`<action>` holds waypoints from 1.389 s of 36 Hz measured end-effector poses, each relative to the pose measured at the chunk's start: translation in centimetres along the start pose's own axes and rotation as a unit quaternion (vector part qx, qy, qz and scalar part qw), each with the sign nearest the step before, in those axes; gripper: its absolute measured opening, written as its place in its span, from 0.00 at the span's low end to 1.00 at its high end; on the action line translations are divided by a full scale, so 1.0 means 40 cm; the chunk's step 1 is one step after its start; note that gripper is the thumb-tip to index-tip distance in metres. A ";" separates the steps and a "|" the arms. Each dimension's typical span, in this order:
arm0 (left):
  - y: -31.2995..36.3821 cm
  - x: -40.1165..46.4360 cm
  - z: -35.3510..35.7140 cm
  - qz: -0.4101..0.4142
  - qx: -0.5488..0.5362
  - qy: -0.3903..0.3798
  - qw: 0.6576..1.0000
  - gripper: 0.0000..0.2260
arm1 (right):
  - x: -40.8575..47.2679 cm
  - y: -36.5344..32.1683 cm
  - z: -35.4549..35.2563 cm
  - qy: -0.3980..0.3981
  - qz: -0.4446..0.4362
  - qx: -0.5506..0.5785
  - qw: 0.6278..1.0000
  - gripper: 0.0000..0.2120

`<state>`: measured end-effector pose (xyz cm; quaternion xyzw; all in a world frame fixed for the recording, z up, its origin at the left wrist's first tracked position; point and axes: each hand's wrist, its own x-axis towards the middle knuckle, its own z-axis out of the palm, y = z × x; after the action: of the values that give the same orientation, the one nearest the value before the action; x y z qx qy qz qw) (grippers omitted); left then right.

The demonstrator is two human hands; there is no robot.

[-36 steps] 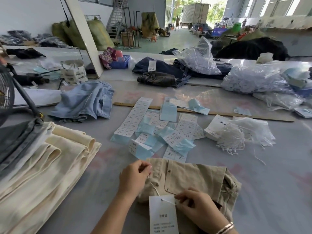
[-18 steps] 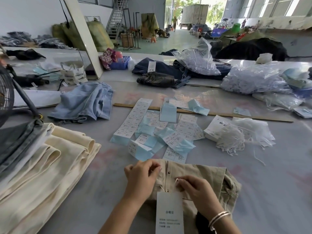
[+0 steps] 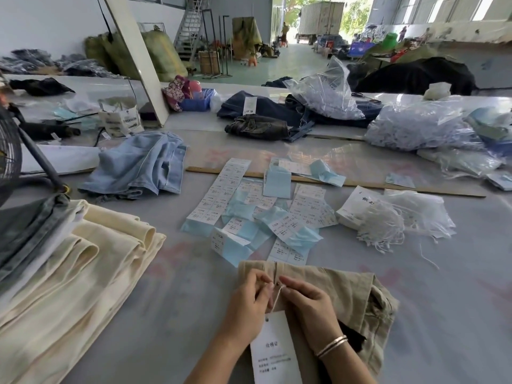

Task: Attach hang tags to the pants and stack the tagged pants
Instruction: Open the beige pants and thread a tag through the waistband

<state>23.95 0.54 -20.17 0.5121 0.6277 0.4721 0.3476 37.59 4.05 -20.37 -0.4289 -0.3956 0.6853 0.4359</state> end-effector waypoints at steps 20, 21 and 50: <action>-0.045 -0.007 0.034 0.016 -0.093 0.083 0.992 0.07 | -0.006 0.001 0.002 -0.012 -0.017 -0.077 0.997 0.06; -0.041 -0.009 0.032 0.016 -0.104 0.089 0.991 0.07 | -0.007 0.001 0.002 -0.016 -0.017 -0.083 0.996 0.05; -0.044 -0.008 0.027 -0.010 -0.059 0.051 0.997 0.05 | -0.015 0.005 0.004 -0.006 -0.049 -0.169 0.984 0.02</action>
<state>24.46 0.44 -22.20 0.4594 0.6209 0.5304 0.3495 37.53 3.41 -20.36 -0.4726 -0.5288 0.5890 0.3875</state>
